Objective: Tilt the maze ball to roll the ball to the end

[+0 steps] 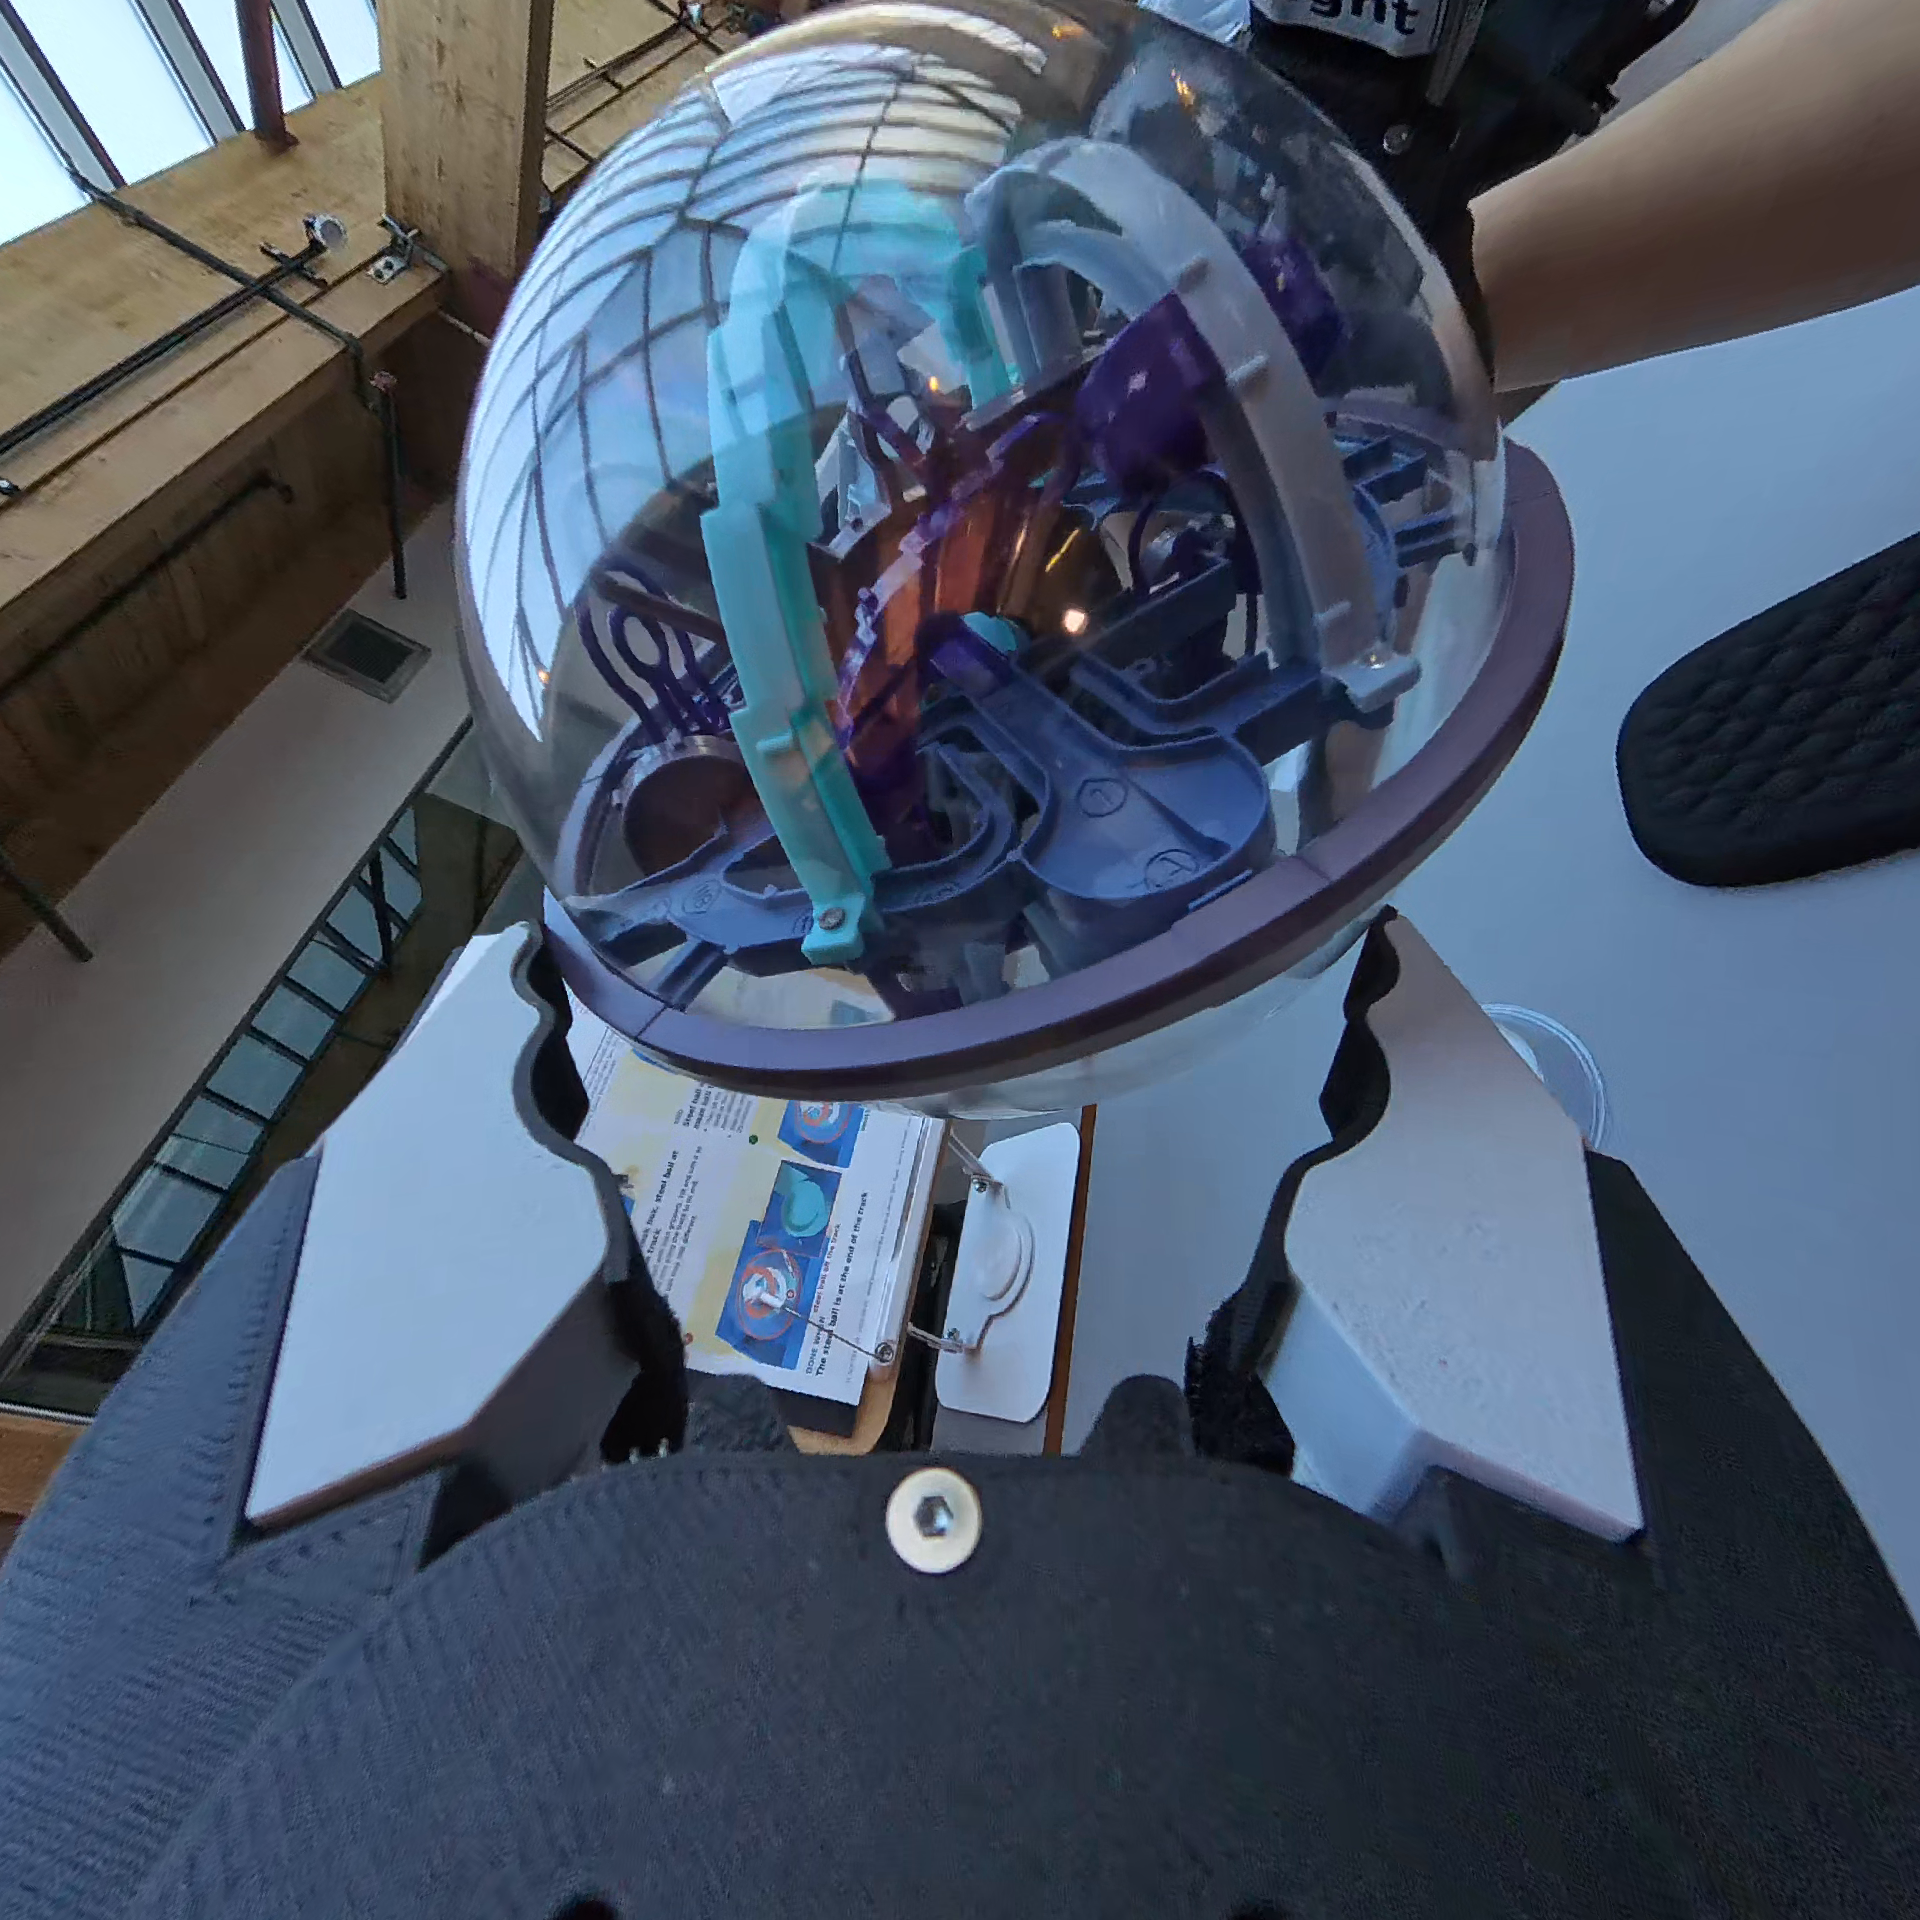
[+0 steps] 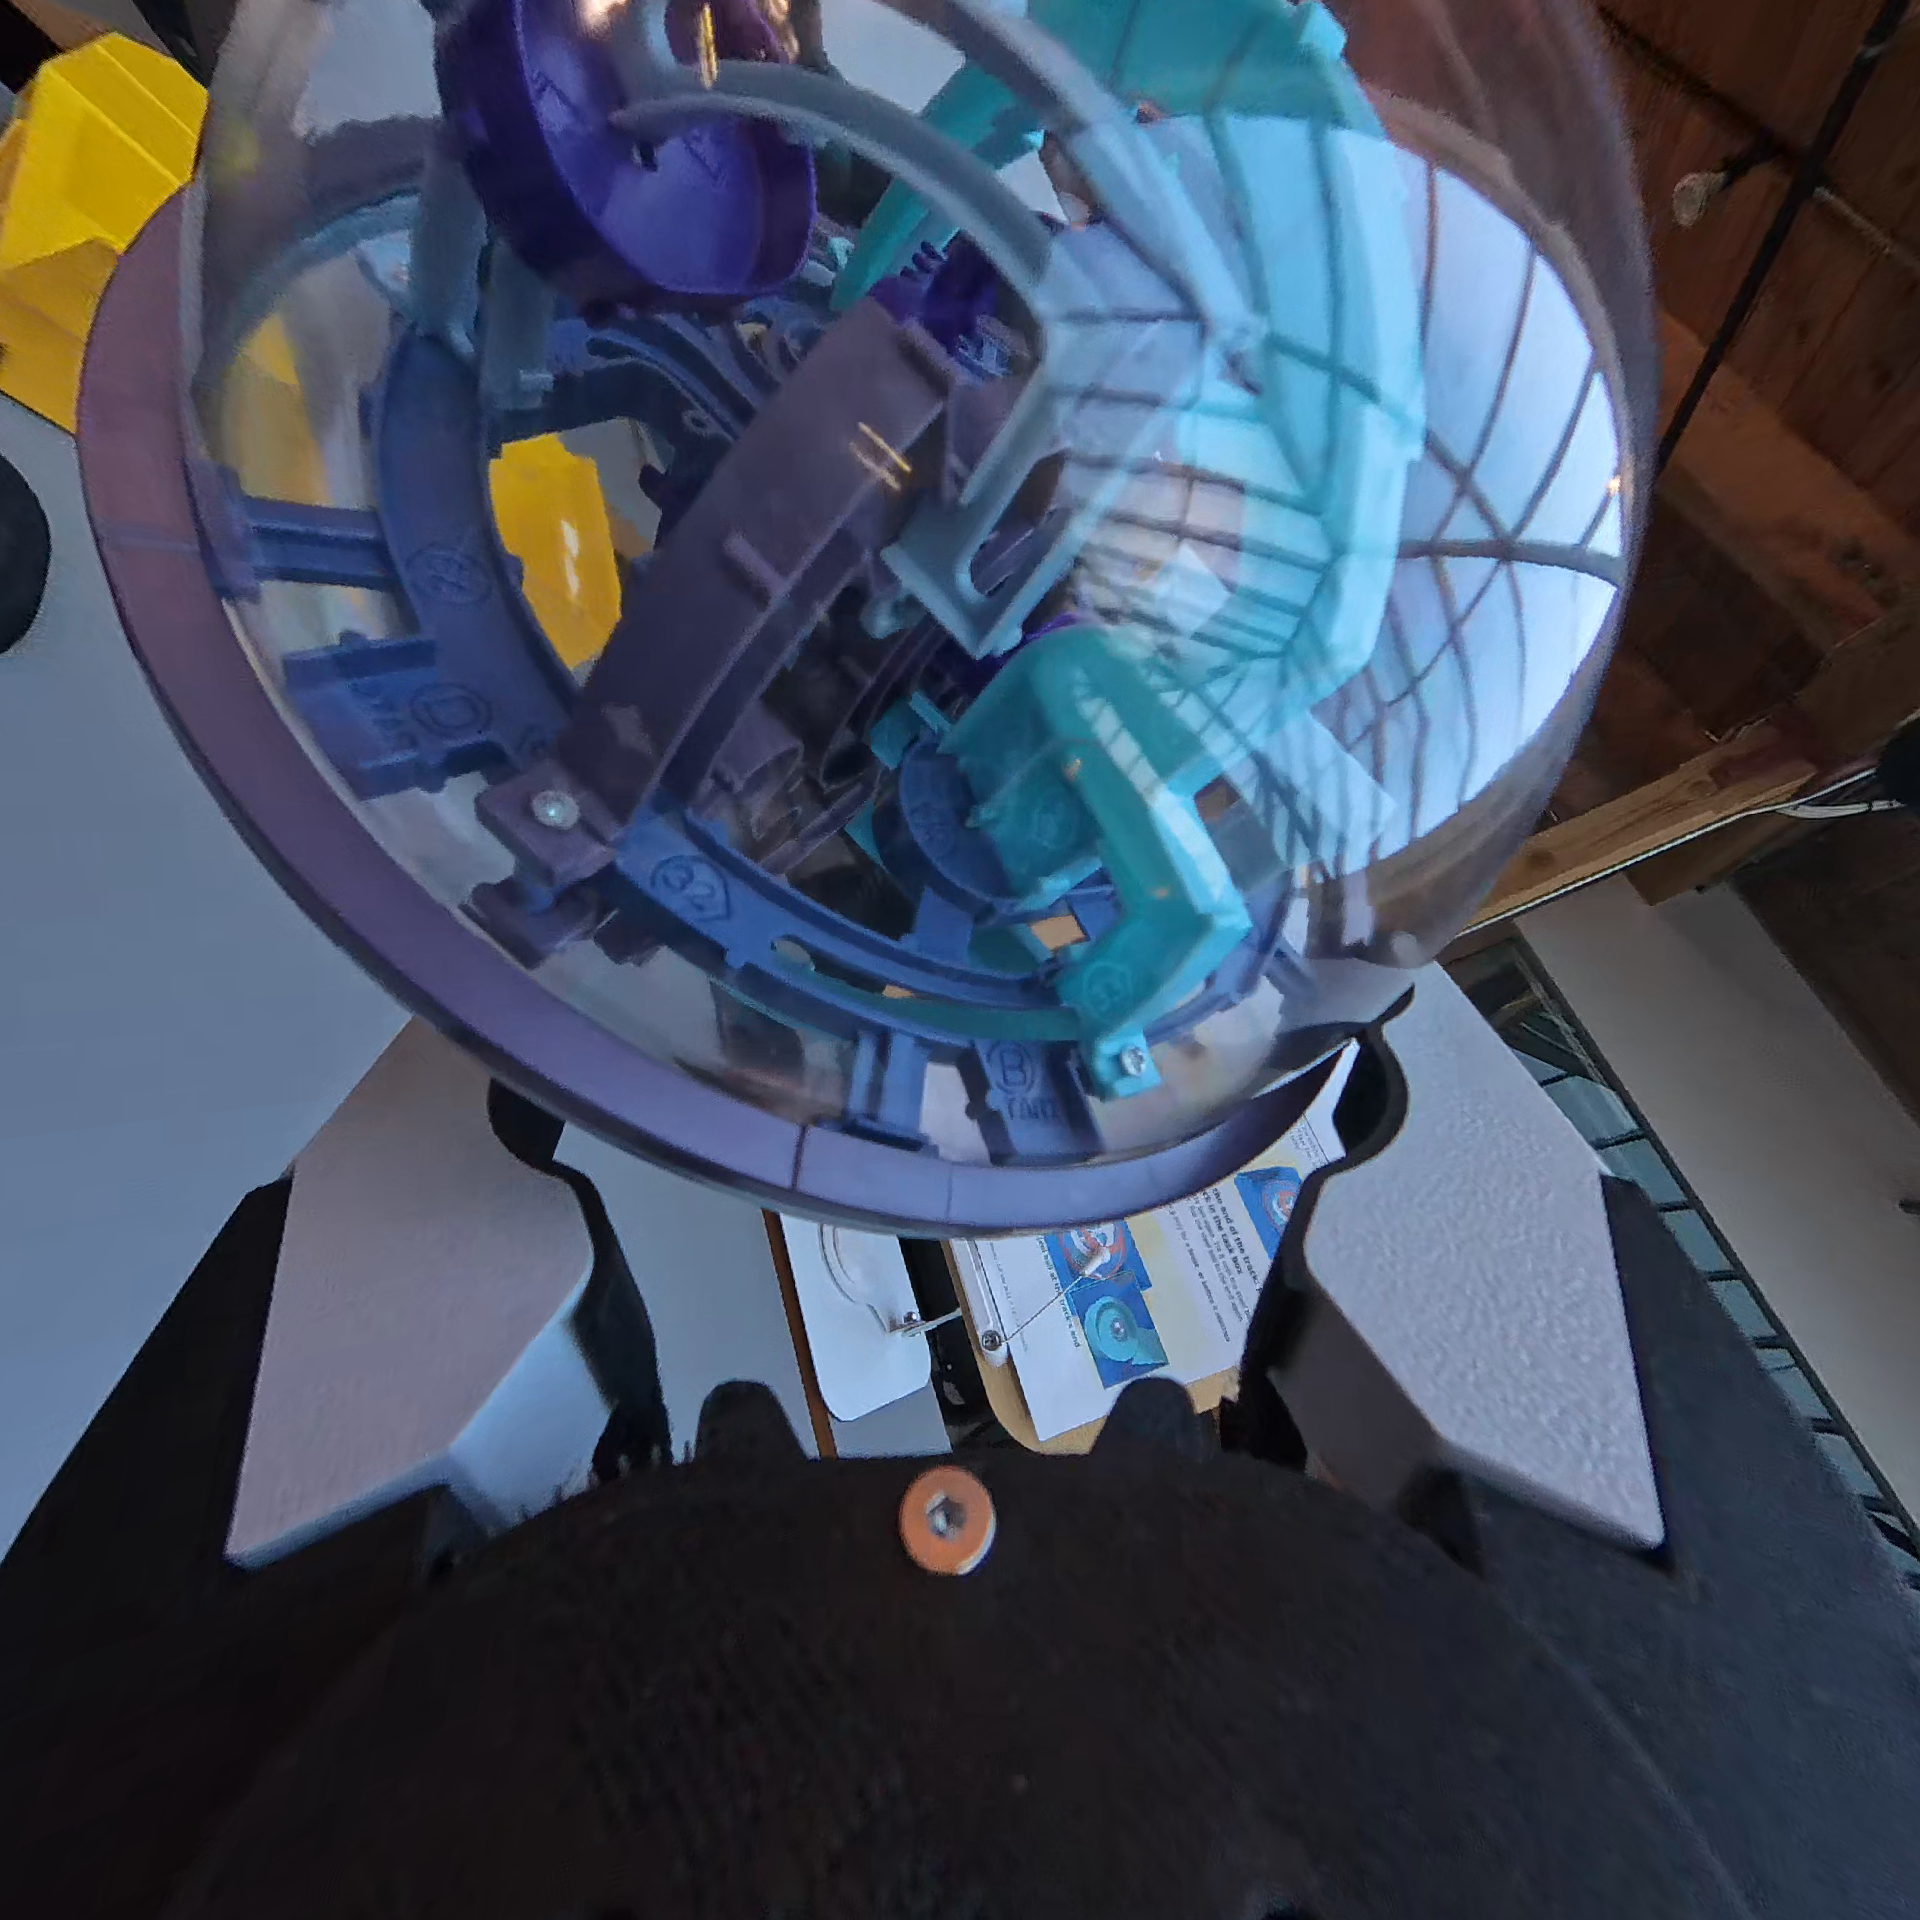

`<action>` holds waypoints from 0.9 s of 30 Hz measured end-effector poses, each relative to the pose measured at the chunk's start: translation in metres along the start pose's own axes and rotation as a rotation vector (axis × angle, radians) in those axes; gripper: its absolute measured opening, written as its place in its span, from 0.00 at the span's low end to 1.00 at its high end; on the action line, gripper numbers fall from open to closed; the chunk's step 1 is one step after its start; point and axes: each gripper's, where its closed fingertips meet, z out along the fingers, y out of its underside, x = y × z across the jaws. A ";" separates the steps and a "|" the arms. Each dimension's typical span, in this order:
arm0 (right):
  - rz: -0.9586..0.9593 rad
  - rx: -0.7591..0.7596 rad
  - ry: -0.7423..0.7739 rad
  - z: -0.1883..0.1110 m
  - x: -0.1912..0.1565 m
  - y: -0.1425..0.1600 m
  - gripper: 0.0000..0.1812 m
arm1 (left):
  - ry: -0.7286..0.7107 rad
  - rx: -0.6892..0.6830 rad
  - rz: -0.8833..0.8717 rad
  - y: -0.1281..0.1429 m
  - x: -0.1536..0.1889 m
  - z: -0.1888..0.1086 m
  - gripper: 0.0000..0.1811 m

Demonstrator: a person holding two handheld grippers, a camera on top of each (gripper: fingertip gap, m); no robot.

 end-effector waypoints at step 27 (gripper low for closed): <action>-0.199 -0.079 -0.061 0.010 0.000 -0.015 0.84 | -0.129 0.100 -0.029 0.015 -0.001 -0.011 0.80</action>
